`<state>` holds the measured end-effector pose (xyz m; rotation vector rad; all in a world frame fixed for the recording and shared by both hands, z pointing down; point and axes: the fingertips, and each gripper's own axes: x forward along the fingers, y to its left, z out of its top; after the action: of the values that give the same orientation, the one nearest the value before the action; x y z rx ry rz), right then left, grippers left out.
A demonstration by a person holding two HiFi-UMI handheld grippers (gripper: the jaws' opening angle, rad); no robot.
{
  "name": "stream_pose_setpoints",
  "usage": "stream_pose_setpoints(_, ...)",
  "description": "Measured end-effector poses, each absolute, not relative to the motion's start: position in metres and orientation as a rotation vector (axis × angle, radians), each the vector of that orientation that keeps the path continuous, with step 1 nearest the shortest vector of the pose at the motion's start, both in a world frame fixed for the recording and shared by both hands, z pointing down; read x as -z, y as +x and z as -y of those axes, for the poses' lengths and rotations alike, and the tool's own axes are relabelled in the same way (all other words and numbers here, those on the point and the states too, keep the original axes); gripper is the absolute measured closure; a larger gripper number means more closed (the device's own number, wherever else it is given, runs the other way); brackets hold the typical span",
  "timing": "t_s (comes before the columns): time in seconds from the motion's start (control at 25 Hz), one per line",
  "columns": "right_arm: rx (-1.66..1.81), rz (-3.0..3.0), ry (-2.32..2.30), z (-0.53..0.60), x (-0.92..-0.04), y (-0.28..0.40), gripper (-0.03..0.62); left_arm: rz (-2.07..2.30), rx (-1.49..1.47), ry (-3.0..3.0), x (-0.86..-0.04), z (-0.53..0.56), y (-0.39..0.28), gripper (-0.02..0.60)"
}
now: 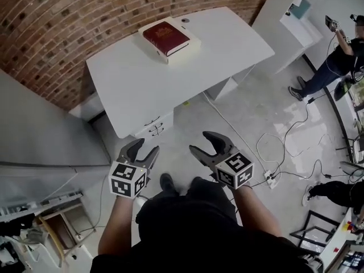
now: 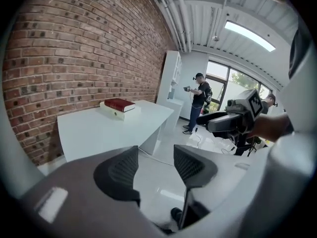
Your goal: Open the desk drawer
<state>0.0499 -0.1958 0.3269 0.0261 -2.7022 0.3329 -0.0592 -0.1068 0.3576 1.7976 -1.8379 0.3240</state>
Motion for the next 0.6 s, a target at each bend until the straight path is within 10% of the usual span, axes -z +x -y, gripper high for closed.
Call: stream_pose_setpoints(0.6, -0.221, 2.567, -0.441, 0.231, -0.367, 0.047, 0.329, 2.077, -0.032, 1.370, -0.382, 0.114, -0.049, 0.380)
